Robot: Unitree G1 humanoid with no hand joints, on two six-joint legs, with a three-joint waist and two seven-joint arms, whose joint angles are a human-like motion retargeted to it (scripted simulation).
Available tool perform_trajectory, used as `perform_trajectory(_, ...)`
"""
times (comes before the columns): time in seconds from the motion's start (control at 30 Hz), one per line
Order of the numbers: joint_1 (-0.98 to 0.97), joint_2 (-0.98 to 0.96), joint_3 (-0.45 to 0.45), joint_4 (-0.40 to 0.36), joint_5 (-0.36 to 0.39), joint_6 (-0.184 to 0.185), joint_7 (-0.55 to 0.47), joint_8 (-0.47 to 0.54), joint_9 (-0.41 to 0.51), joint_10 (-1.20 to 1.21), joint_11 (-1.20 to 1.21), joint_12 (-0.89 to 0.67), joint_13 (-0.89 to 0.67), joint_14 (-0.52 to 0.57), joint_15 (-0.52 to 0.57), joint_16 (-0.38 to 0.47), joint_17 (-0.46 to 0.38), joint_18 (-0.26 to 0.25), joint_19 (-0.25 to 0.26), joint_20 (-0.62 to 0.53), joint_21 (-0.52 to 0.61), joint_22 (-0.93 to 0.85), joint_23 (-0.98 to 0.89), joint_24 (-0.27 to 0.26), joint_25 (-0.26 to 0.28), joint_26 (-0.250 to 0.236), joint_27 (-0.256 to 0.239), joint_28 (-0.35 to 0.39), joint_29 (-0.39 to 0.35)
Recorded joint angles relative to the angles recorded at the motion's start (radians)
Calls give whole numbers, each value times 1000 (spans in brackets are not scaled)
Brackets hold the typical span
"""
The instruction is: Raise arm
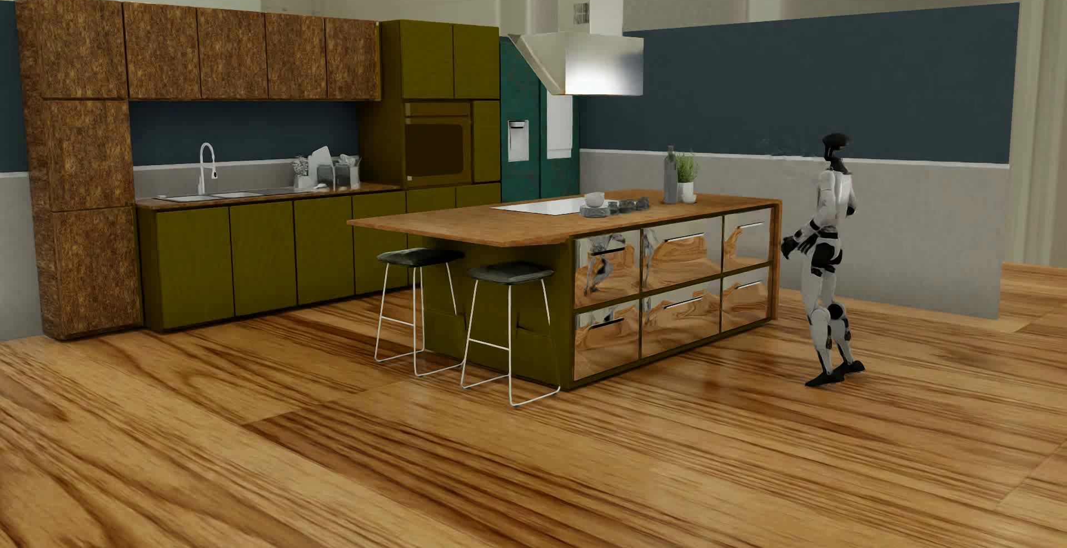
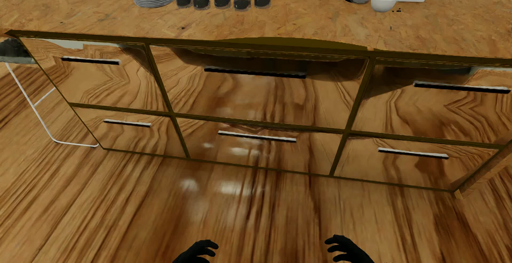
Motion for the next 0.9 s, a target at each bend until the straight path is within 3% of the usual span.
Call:
perform_trajectory(0.03,-5,11,-13,-6,-9,-5,0,0,-8,2,-8,-1,5,-14,-3,-1,3,0,0,-4,-19,5,4,0,0,0,0,0,0)
perform_trajectory(0.07,-10,11,-16,-8,-10,-2,0,0,-11,15,-9,6,-5,-27,-3,-3,-5,0,0,5,63,10,3,0,0,0,0,0,0)
perform_trajectory(0.33,-5,14,-16,-7,-10,-1,0,0,-8,11,-8,-17,-18,-26,-2,-10,-10,0,0,19,65,23,-7,0,0,0,0,0,0)
perform_trajectory(0.53,-8,16,-25,-9,-13,-13,0,0,-10,15,-11,-144,-135,-29,6,17,-46,0,0,28,130,2,-37,0,0,0,0,0,0)
perform_trajectory(0.7,-8,18,-46,-7,-9,-24,0,0,-8,12,-12,-428,-442,-16,15,127,-149,0,0,75,181,-71,-129,0,0,0,0,0,0)
perform_trajectory(0.83,-5,23,-60,-7,-7,-29,0,0,-10,11,-12,-803,-851,-10,18,269,-266,0,0,109,184,-65,-146,0,0,0,0,0,0)
perform_trajectory(0.9,-6,25,-63,-8,-4,-30,0,0,-17,11,-13,-1027,-1077,-6,18,363,-342,0,0,56,235,-48,-125,0,0,0,0,0,0)
